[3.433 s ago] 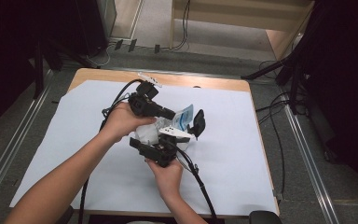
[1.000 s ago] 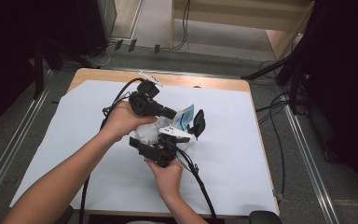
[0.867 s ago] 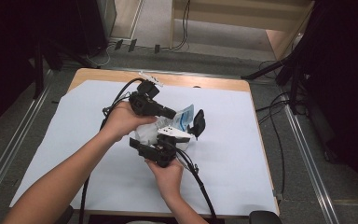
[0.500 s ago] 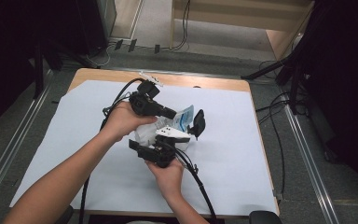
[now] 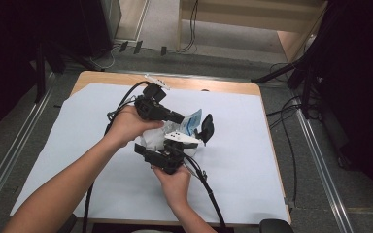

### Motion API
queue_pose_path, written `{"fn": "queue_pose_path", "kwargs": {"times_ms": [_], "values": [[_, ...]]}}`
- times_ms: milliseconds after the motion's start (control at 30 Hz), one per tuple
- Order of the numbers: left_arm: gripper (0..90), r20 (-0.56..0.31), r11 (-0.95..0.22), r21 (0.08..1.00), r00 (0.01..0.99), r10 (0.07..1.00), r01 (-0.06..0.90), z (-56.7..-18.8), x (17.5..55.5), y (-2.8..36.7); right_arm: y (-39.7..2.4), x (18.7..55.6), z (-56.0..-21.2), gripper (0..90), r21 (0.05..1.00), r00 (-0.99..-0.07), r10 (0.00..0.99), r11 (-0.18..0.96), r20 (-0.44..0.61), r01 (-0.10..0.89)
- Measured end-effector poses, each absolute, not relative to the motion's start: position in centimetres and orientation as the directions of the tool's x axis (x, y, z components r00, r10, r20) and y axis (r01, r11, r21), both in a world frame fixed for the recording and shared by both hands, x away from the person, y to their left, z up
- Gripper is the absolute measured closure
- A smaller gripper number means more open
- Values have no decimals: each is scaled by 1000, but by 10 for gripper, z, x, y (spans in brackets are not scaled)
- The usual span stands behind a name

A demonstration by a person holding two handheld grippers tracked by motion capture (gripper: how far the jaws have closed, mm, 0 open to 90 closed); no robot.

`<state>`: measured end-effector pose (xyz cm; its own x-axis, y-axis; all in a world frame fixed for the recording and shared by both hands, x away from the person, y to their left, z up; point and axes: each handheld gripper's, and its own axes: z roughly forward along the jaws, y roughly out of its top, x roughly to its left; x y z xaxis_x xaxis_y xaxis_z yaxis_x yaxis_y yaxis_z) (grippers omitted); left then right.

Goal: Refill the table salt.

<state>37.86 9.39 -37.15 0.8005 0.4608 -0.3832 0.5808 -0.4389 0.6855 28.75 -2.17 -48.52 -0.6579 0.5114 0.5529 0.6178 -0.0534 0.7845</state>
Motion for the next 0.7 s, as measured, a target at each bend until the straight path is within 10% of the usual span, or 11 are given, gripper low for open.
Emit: {"fn": "queue_pose_path", "kwargs": {"times_ms": [700], "values": [[873, -384, -433, 692, 802, 457, 578, -370, 378, 92, -22, 286, -484, 552, 773, -641, 508, -81, 576, 630]]}}
